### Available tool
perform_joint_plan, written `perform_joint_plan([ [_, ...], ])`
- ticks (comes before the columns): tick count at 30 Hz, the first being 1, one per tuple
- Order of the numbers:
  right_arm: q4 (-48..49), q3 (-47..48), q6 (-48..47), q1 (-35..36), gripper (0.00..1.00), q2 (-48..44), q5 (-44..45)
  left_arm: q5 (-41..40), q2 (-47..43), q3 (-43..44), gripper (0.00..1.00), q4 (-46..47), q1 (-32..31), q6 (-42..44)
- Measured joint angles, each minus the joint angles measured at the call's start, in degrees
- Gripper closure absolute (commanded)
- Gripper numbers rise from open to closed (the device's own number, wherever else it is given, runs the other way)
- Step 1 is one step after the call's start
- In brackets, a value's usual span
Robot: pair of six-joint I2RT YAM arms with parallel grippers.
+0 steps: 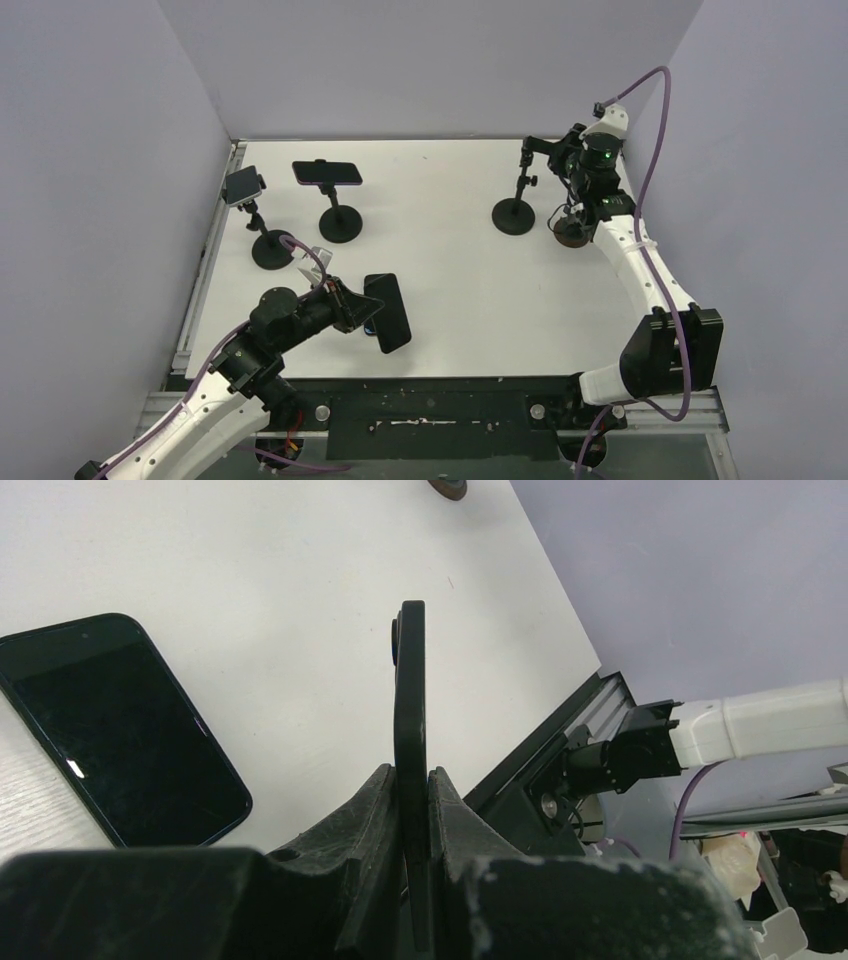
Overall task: Remove the phone from the phone stand
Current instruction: Place the phone stand at the center of the board, then place the phone at the center of the board.
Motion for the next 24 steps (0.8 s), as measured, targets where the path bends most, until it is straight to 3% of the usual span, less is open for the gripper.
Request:
perform_joint_plan([
  [3,0.98,-0.76,0.28,0.0,0.76,-0.11,-0.09,0.2,0.04,0.0,1.0,0.35,0.0,-0.07],
  [10,3.08,-1.22,1.42,0.0,0.36,-1.03,-0.11,0.24,-0.2,0.0,1.0,0.72,0.0,-0.09],
  [12,3.3,-1.2,1.57,0.0,0.29,-1.64,-0.15,0.24,-0.31,0.0,1.0,0.72,0.0,-0.09],
  [18,1.75,-0.37,3.54,0.0,0.25,-5.49,-0.85,0.31,-0.31,-0.04,1.0,0.85,0.0,-0.13],
  [24,-1.77,-0.59,5.46,1.01,0.25,-16.65,-6.32,2.8,1.11,-0.39,1.0,4.5,0.0,-0.76],
])
